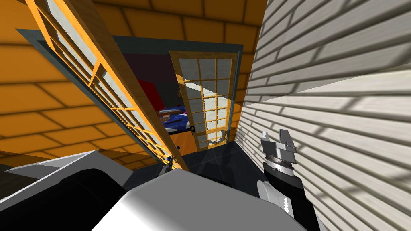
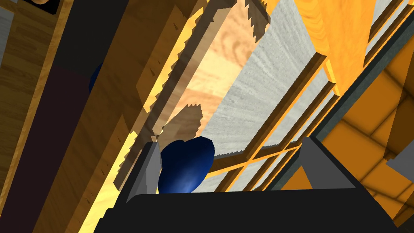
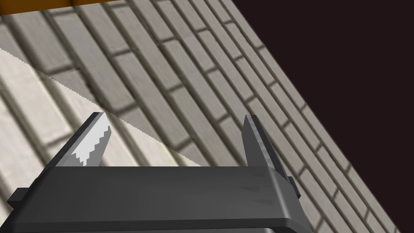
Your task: Pull the door open
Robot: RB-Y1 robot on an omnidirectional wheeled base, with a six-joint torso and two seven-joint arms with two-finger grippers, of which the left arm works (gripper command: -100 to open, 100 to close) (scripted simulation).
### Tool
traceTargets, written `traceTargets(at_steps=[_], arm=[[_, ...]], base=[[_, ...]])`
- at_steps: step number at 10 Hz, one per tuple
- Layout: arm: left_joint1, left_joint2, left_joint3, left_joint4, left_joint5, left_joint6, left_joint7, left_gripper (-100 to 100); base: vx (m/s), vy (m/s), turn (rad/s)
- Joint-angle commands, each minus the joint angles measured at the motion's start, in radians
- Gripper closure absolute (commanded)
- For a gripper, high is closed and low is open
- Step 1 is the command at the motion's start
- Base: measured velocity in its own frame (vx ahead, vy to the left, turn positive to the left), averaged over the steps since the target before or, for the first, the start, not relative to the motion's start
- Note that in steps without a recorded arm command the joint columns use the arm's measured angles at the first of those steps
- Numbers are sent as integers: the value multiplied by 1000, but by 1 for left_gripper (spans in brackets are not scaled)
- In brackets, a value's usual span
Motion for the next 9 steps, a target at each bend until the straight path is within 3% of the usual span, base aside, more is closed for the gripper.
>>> traceTargets(at_steps=[1, 5, 6, 7, 9], arm=[[14, 7, 20, -9, 13, 36, 4, 100], [14, 7, 20, -9, 13, 36, 4, 100], [12, 11, 14, -4, 20, 34, 54, 100], [12, 11, 14, -4, 20, 34, 54, 100], [8, 16, 8, 1, 27, 33, 105, 100]], base=[[-2, 4, 16], [1, -3, 1], [-24, 1, -14], [-33, 3, -13], [-38, -4, -7]])
